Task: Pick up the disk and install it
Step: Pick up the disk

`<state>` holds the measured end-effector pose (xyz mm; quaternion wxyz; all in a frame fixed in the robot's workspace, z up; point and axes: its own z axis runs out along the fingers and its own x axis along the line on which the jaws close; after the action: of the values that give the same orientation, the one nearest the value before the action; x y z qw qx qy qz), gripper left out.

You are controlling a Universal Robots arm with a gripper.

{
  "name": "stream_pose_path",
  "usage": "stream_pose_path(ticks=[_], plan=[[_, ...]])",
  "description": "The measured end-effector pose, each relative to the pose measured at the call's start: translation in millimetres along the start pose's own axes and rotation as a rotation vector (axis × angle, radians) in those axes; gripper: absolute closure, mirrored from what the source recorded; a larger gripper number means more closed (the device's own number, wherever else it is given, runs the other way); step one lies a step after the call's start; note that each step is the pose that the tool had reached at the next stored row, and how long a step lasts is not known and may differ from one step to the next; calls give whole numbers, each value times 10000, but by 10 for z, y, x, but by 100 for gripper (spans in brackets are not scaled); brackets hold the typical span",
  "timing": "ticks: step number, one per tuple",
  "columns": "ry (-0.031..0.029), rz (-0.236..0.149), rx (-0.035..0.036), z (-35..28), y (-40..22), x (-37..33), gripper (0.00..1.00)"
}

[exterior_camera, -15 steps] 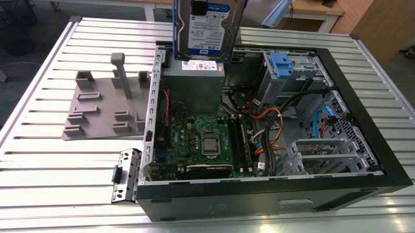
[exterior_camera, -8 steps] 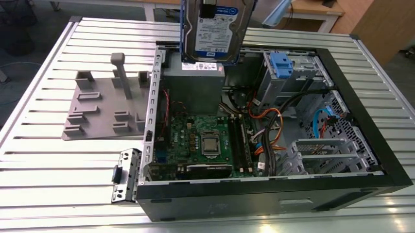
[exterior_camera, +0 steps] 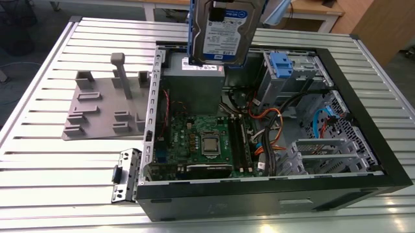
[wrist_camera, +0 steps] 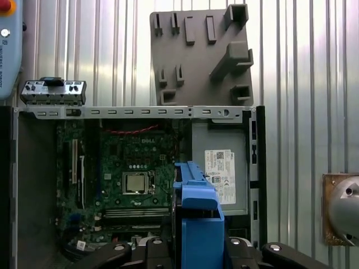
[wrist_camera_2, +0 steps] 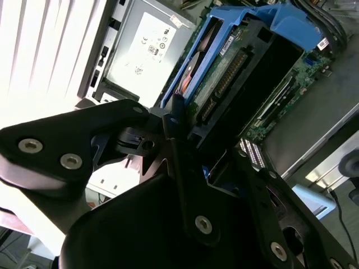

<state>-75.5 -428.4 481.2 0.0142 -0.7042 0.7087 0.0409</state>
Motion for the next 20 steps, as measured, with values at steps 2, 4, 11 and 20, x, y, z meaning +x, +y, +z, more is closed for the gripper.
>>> stream_pose_path(ticks=[2,4,11,20], plan=[[0,0,0,1,-34,13,64],[0,0,0,2,-67,26,64],[0,0,-1,4,-180,68,64],[0,0,-2,7,-324,115,64]])
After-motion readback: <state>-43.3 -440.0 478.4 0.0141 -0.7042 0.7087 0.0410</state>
